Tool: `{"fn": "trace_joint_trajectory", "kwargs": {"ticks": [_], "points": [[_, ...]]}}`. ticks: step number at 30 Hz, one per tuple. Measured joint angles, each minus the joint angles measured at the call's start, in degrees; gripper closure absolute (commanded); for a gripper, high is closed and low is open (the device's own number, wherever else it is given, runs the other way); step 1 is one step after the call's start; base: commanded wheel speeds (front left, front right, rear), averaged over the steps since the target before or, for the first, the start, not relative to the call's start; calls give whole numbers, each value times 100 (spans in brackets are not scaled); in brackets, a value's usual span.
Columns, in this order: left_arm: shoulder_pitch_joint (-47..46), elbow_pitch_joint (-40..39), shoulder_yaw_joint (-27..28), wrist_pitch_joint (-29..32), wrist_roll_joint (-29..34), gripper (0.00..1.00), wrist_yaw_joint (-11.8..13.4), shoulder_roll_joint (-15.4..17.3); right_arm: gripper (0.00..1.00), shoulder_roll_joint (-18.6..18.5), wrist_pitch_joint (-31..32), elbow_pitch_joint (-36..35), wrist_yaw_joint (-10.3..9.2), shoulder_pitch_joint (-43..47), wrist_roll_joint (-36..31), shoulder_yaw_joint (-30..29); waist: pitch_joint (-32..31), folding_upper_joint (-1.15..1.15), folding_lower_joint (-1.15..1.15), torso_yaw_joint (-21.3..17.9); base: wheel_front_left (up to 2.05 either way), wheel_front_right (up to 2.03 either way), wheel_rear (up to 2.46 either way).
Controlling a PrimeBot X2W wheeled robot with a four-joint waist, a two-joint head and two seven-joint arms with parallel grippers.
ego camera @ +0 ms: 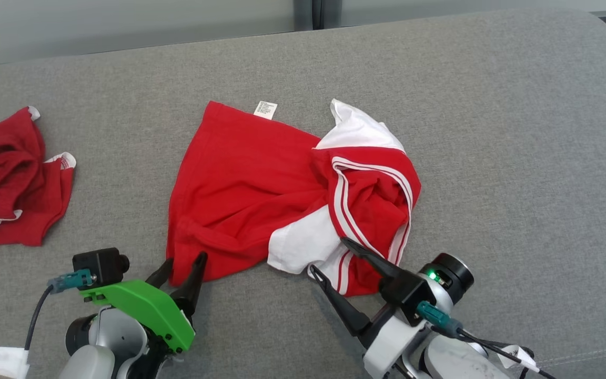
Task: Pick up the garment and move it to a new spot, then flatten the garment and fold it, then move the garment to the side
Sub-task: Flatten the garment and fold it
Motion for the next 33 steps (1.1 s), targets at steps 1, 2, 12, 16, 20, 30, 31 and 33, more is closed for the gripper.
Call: {"fn": "trace_joint_trajectory", "kwargs": {"ticks": [1, 2, 12, 16, 20, 30, 31, 33], "points": [[0, 0, 0, 0, 0, 0, 0, 0, 0, 0, 0, 0, 0, 0, 0, 0, 0, 0, 0, 0, 0, 0, 0], [-25, -10, -41, 0, 22, 0, 0, -1, 0, -1, 0, 98, 2, -68, -46, 35, 9, 0, 0, 22, 0, 0, 0], [-175, -145, -174, -3, 131, 0, 0, -56, 0, -21, 0, 890, 51, -478, -257, 380, 92, 0, 0, 266, 0, 0, 0], [-176, -193, -131, -9, 174, 0, 2, -53, 0, -15, 0, 898, -73, -717, -271, 377, 102, 0, 0, 308, 0, 0, 0], [-175, -214, -126, -10, 176, 0, 8, -53, 0, -19, 0, 1113, -218, -755, -289, 369, 93, 0, 0, 329, 0, 0, 0], [-174, -232, -138, -11, 209, 0, 10, -55, 100, -18, 0, 1595, -407, -839, -359, 520, 63, 0, 0, 357, 0, 0, 0], [-174, -232, -135, -12, 209, 0, 10, -54, 100, -18, 0, 1581, -431, -845, -292, 498, 59, 0, 0, 354, 0, 0, 0], [-169, -229, -100, -66, 210, 0, 12, -47, 100, -21, 0, 1477, -472, -850, -78, 425, 48, 0, 0, 337, 0, 0, 0]]}}
